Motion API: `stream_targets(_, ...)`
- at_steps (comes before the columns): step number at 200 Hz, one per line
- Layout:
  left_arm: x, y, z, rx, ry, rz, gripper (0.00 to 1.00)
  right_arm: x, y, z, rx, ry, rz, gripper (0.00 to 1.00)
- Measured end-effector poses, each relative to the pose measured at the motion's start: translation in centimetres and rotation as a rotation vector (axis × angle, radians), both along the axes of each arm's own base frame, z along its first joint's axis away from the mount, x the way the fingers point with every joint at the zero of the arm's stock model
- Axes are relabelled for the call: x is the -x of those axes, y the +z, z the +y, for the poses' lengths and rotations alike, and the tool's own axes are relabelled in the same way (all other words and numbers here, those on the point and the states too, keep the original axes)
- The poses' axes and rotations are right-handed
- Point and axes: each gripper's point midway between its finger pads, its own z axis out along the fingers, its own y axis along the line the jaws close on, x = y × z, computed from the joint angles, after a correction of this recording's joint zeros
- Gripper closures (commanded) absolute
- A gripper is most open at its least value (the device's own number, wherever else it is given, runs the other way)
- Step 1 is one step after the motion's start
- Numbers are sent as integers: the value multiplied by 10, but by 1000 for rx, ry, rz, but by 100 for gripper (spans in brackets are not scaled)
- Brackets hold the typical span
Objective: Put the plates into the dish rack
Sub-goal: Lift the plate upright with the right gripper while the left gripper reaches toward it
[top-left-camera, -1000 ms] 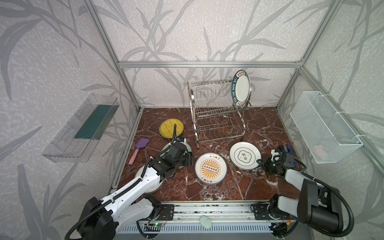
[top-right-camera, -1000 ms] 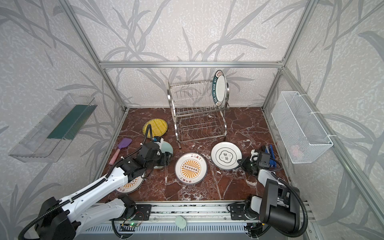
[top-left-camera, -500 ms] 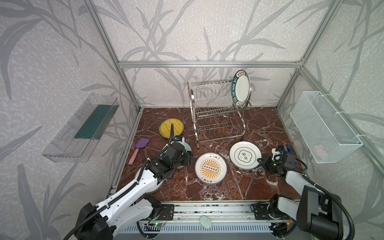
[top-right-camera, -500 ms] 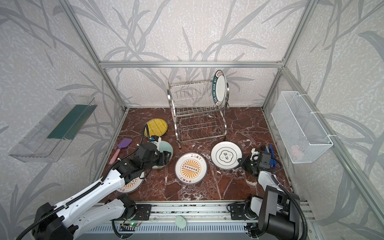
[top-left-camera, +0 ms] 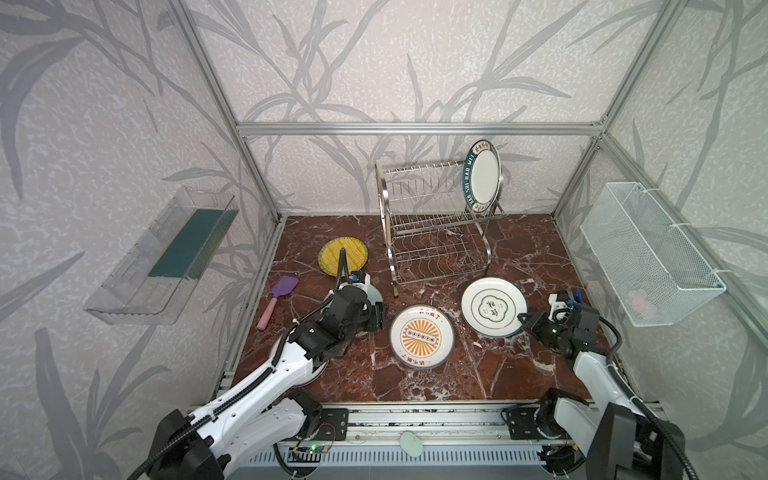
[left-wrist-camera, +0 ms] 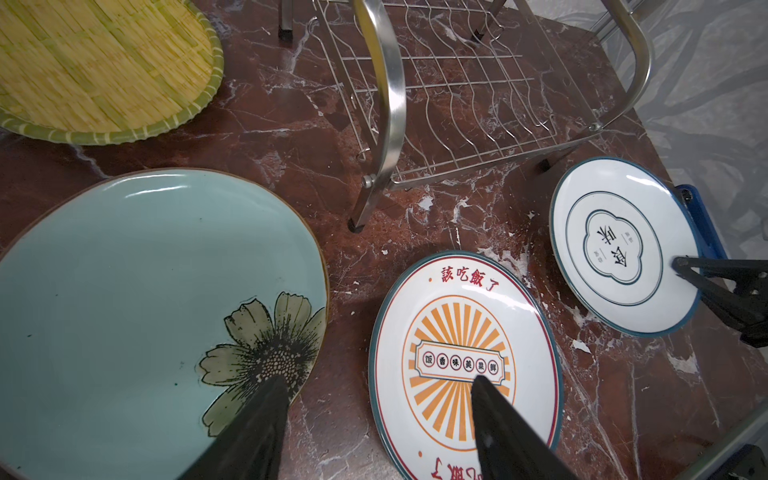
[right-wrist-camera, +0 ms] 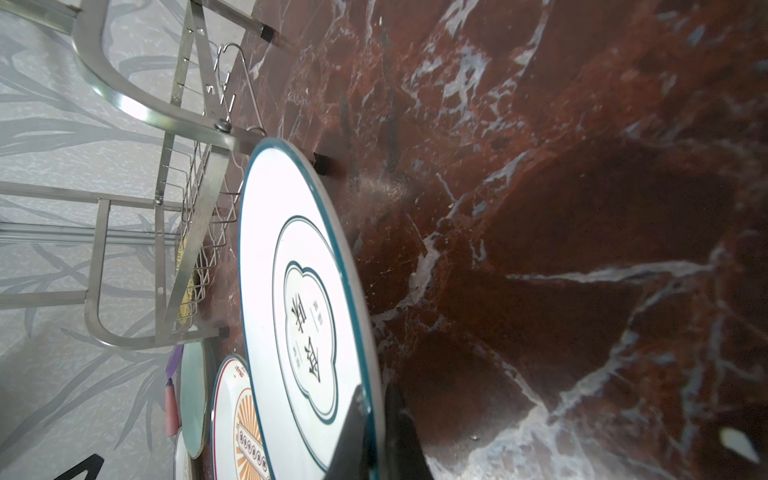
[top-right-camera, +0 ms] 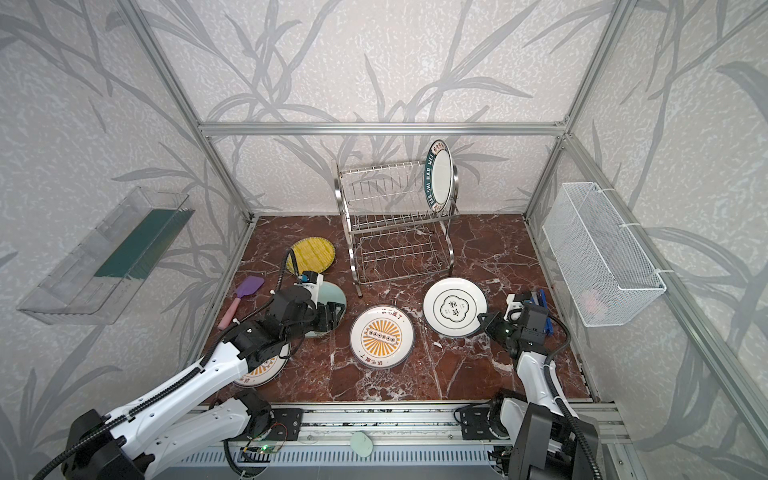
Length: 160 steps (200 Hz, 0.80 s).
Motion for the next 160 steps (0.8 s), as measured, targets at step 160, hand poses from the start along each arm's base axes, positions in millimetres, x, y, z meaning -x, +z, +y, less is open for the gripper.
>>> stream_targets(160,3,-10,-72,270,-210,107,35,9,28,95,-23,393,-98,100)
